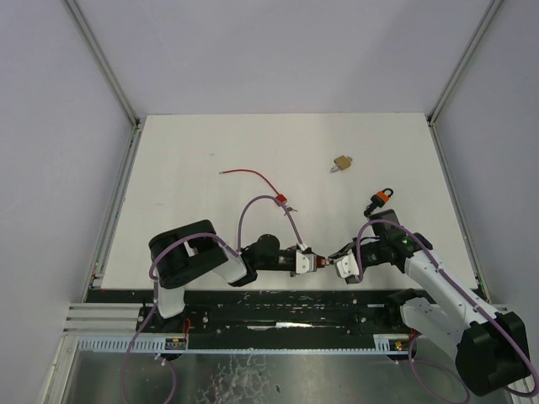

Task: Lock with the key
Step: Lock the lock.

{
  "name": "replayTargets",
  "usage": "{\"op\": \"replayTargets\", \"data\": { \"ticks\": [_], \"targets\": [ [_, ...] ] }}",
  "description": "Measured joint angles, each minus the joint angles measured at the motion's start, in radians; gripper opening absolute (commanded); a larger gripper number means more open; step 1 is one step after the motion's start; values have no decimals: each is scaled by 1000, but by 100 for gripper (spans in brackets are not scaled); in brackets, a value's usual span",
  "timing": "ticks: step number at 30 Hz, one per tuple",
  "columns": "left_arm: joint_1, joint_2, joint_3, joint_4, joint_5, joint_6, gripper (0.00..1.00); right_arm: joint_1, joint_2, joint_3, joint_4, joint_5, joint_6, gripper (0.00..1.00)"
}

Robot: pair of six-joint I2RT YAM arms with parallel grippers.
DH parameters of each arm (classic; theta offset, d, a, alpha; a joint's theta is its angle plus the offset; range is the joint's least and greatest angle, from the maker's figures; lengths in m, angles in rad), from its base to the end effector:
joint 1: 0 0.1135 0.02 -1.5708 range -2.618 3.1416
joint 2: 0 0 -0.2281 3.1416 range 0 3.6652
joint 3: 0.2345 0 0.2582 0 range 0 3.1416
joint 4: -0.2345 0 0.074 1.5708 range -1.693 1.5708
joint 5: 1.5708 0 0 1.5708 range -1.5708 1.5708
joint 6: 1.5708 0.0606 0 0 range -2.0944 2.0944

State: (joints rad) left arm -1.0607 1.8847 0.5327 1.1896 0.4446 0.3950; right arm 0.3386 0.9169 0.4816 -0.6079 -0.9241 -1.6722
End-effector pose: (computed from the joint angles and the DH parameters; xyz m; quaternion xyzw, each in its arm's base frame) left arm 0.1386 -0.3012 0.0775 0.6011 0.4600 -0.3651 0.5419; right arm 0.1631 0.1087 0.1476 -0.7920 0.3648 0.1938 0.4496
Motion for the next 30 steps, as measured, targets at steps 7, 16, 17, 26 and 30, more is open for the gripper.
{"op": "replayTargets", "data": {
  "ticks": [7,16,17,26,30],
  "targets": [
    [0,-10,11,-36,-8,1,0,0,-15,-5,-4,8,2,20],
    [0,-26,27,-102,-11,11,0,0,-33,-5,-1,-5,27,36],
    [0,-30,29,-110,-10,12,0,0,-34,-5,0,-5,28,36],
    [0,-50,37,-147,-36,18,0,0,-19,-2,4,-21,130,45],
    [0,-74,25,-152,-50,10,0,-18,-64,43,28,-63,341,45]
  ]
}}
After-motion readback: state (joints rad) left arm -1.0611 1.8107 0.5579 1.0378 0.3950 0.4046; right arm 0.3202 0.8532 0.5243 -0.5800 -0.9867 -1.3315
